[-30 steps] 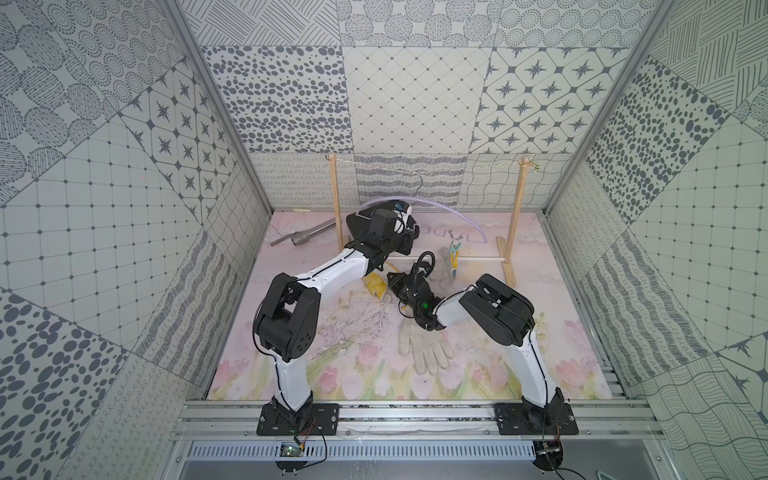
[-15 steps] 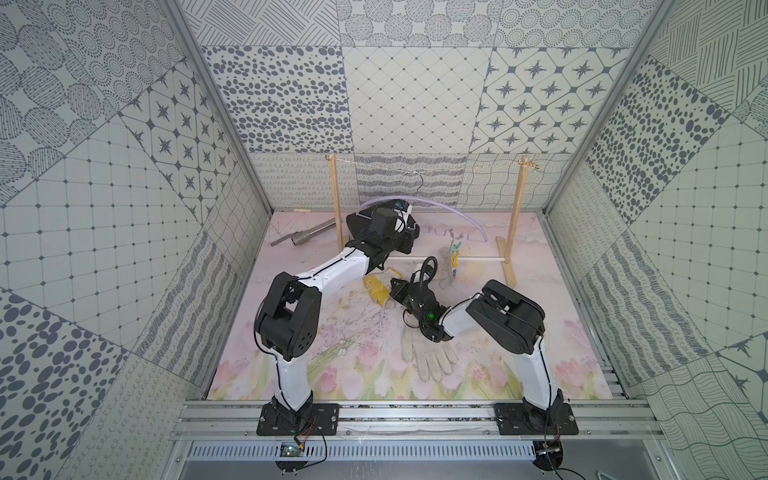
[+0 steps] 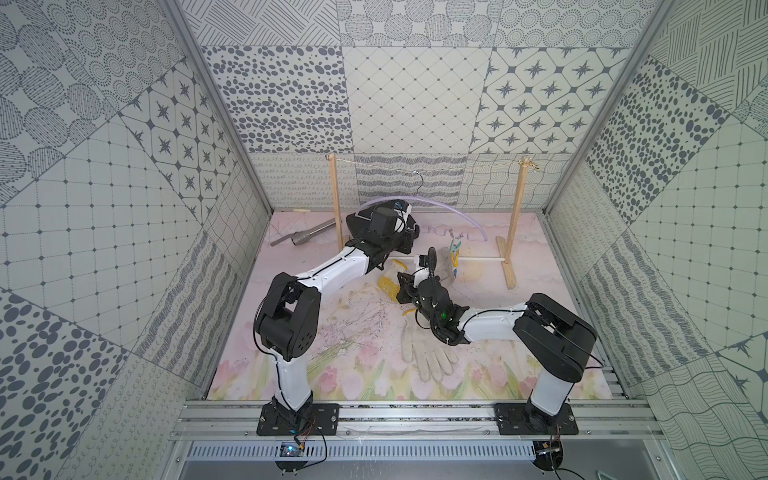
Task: Clip the gloves onto a hanger to dry
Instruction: Pick up the glove from the center of the board.
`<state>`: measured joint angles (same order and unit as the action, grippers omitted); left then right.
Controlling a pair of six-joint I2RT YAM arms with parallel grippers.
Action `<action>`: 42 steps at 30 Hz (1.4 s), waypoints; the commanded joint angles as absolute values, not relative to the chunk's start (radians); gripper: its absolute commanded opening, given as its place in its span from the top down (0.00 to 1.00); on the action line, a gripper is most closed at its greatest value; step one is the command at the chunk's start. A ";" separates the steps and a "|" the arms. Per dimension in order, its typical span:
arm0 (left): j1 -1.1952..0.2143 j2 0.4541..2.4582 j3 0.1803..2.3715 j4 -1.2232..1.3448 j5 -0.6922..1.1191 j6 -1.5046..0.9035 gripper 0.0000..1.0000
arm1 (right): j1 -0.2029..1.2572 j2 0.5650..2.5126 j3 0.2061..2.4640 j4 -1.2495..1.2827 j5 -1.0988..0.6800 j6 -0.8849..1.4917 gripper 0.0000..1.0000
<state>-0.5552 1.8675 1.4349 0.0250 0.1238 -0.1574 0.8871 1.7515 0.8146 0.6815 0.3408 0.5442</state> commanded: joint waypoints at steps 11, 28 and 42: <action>-0.554 1.838 1.483 -0.051 0.181 -0.211 1.00 | 0.751 1.633 0.827 0.471 0.183 0.204 1.00; -0.554 1.848 1.508 -0.081 0.168 -0.232 1.00 | 0.737 1.594 0.831 0.486 0.229 0.247 1.00; -0.555 1.853 1.520 -0.098 0.172 -0.229 1.00 | 0.738 1.586 0.863 0.510 0.284 0.277 1.00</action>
<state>-0.5552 1.8584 1.5047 -0.1028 0.1497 -0.2169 0.7391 1.6142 0.8391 0.4538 0.2535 0.2596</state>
